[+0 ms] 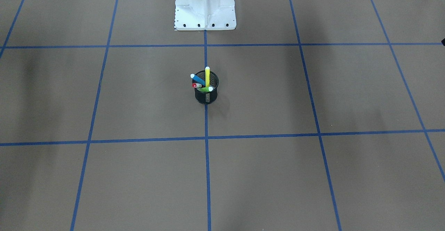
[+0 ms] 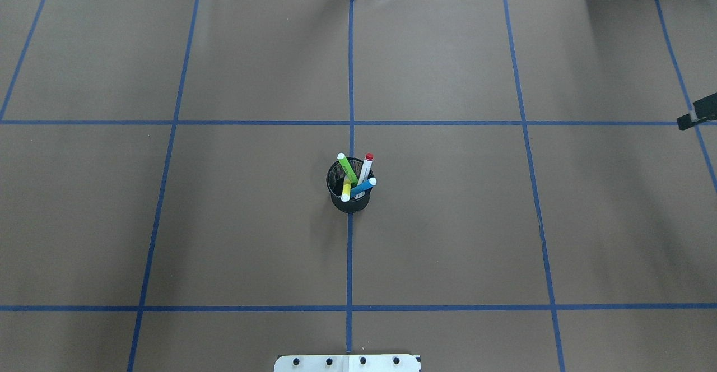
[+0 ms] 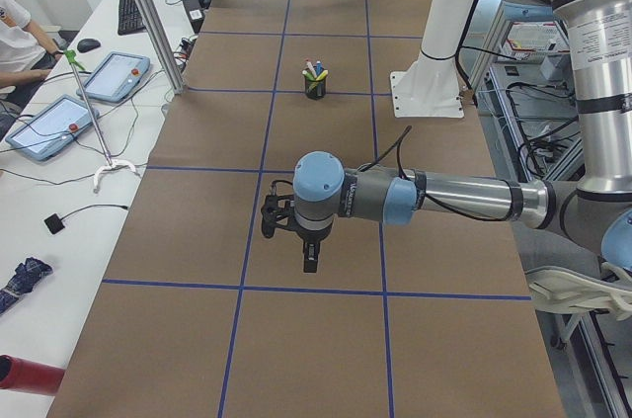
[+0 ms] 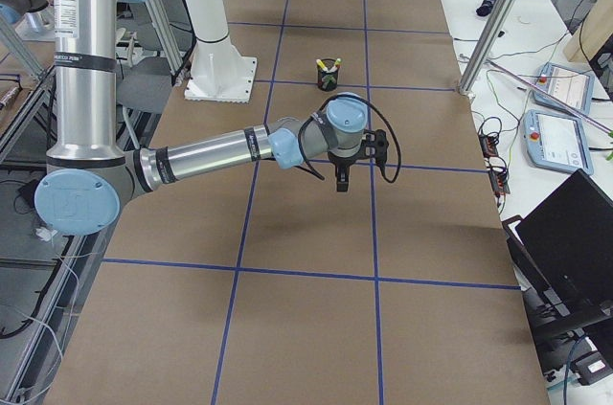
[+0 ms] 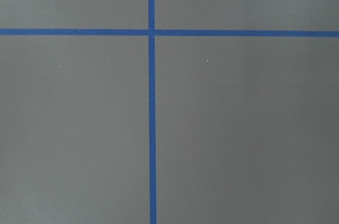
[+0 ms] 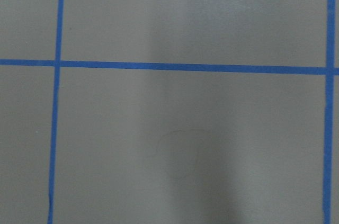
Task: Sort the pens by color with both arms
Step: 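Reach the right gripper over the black mesh pen cup, then lower the right gripper and grasp the blue marker in the cup, then lift the blue marker out and carry it farther from the robot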
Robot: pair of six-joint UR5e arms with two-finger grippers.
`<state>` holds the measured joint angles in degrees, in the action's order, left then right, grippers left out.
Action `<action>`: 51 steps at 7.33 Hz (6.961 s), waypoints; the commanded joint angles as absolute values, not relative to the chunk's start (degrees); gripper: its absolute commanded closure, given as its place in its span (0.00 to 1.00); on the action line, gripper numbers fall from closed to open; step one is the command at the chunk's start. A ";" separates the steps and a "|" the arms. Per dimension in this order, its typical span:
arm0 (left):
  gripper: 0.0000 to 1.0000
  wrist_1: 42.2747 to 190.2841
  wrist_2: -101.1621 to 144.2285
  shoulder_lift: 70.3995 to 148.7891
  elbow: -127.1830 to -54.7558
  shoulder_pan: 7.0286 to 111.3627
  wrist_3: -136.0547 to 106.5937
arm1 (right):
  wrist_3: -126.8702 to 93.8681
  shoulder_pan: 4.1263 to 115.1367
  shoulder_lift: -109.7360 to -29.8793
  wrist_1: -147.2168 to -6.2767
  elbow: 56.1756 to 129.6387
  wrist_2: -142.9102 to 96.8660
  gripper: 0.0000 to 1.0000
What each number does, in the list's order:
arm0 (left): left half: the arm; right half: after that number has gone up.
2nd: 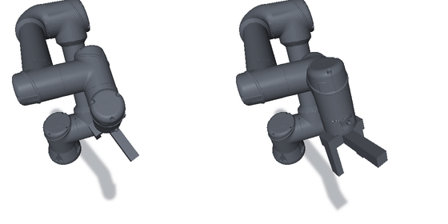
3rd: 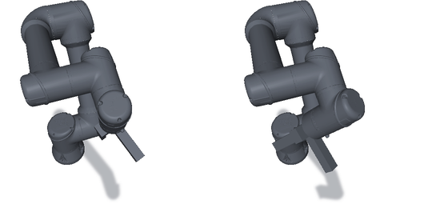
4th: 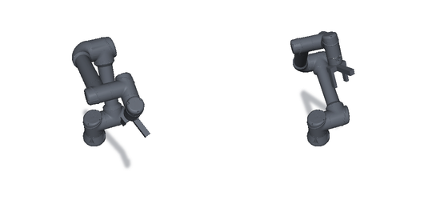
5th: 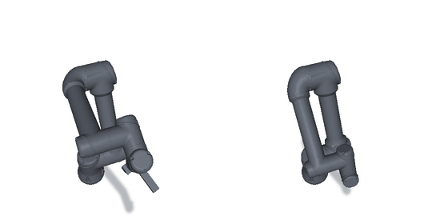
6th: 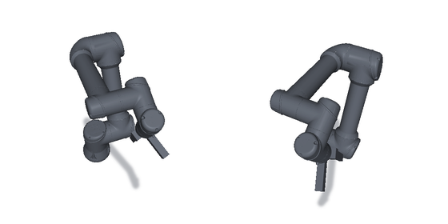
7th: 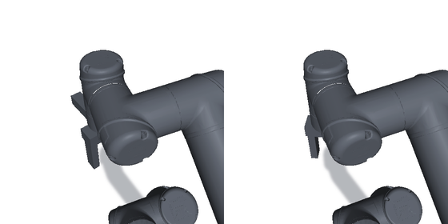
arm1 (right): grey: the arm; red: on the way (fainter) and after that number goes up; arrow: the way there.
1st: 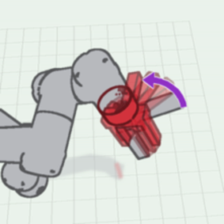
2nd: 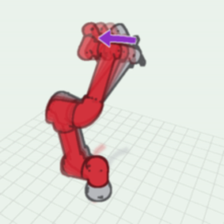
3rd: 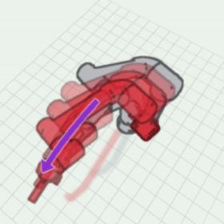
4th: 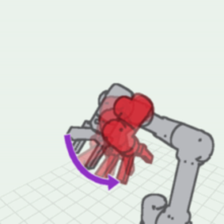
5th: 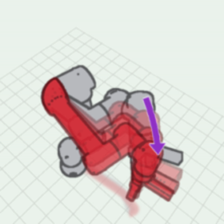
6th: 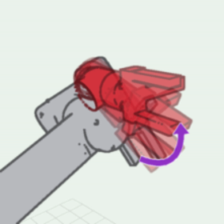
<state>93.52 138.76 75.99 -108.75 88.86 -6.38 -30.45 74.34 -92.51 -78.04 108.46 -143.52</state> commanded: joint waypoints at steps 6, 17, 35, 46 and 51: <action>0.00 93.52 138.60 77.07 -108.11 87.98 -9.56 | -78.79 41.02 -67.18 -71.19 109.34 -126.09 0.01; 0.00 93.43 138.43 78.31 -106.96 87.71 -10.02 | -85.96 29.63 -59.41 -68.21 102.48 -111.98 0.03; 0.00 93.43 138.51 78.49 -107.05 87.71 -10.02 | -86.66 30.22 -59.85 -60.82 102.11 -108.62 1.00; 0.00 93.43 138.52 79.10 -107.40 87.71 -10.99 | -81.95 42.15 -63.99 -62.40 103.21 -89.69 1.00; 0.00 93.43 138.34 79.37 -107.93 87.71 -10.90 | -80.59 36.21 -58.10 -60.22 88.51 -57.33 1.00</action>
<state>93.42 138.37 79.32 -107.72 87.71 -10.97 -80.44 36.36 -58.57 -61.72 90.26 -61.50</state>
